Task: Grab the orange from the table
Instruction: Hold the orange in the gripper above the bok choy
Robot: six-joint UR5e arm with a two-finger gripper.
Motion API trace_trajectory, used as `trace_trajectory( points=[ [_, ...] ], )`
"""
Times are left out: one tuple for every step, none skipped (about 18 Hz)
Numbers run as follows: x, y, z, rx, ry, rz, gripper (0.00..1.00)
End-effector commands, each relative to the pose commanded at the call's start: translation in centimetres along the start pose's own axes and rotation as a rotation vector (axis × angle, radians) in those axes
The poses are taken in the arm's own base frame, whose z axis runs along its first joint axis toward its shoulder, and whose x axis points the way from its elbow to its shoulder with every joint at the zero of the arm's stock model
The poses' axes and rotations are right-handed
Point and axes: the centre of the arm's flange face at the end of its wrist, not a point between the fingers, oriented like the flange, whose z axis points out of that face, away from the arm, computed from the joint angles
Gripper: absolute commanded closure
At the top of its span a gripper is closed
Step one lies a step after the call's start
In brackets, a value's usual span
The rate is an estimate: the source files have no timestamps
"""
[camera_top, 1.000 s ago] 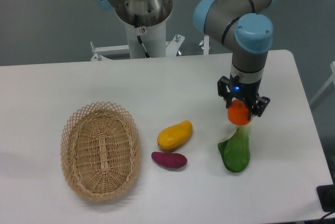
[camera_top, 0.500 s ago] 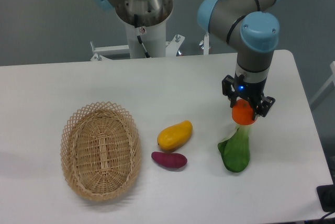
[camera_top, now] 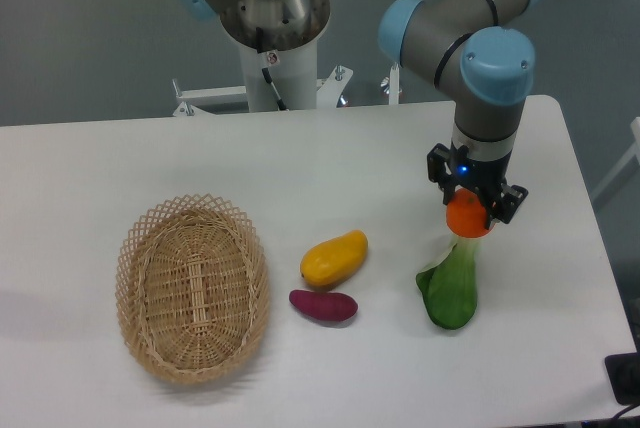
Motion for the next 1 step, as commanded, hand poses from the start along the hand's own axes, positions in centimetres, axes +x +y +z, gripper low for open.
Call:
trace_trajectory(
  points=[
    [0.00, 0.00, 0.00, 0.000, 0.000, 0.000, 0.40]
  ],
)
